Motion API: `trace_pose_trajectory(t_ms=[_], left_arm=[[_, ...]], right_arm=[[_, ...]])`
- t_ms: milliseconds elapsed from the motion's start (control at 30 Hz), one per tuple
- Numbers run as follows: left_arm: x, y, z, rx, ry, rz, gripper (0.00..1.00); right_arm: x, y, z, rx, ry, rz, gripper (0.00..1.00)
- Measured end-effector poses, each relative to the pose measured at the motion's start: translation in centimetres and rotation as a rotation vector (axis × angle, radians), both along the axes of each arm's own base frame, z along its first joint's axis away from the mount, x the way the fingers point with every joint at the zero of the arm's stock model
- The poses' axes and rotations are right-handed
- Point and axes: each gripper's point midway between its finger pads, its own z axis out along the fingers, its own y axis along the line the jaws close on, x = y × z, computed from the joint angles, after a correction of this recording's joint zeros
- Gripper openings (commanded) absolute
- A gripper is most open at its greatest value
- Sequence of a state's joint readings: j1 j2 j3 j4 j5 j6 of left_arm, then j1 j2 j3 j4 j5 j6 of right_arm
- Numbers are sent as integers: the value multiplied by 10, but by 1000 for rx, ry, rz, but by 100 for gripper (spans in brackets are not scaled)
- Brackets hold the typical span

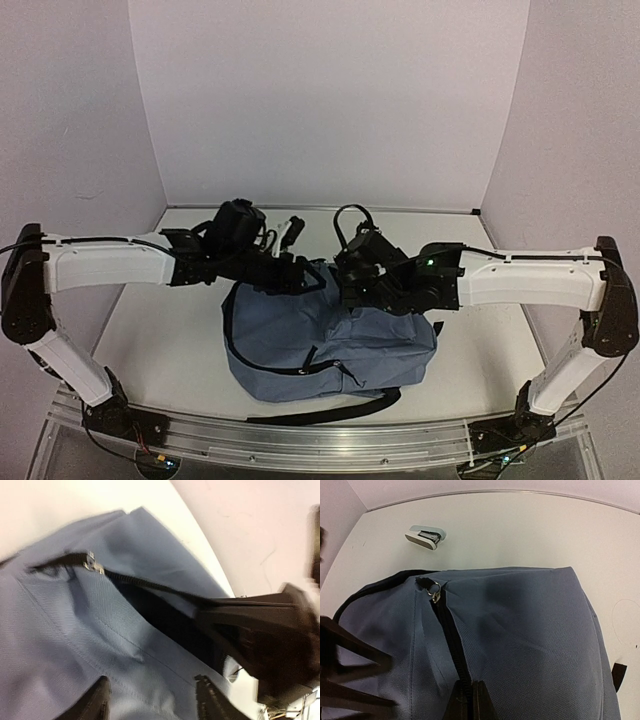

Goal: Pack the student bag
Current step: Move the stationery to the center of the board.

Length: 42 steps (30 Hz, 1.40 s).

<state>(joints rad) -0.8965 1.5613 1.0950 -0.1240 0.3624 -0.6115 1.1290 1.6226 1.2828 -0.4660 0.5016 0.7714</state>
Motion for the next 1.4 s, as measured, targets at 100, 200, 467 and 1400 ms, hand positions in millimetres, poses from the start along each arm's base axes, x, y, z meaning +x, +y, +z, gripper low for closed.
trace_pose_trajectory(t_ms=[100, 200, 467, 1400], left_arm=[[22, 27, 36, -4, -83, 40, 70], [68, 63, 60, 5, -146, 154, 75], [188, 120, 2, 144, -73, 376, 85], [320, 124, -147, 202, 252, 600, 87]], right_arm=[[0, -1, -2, 13, 7, -14, 0], [-1, -1, 1, 28, 7, -22, 0], [-2, -4, 11, 45, 6, -29, 0], [7, 12, 15, -2, 30, -43, 0]])
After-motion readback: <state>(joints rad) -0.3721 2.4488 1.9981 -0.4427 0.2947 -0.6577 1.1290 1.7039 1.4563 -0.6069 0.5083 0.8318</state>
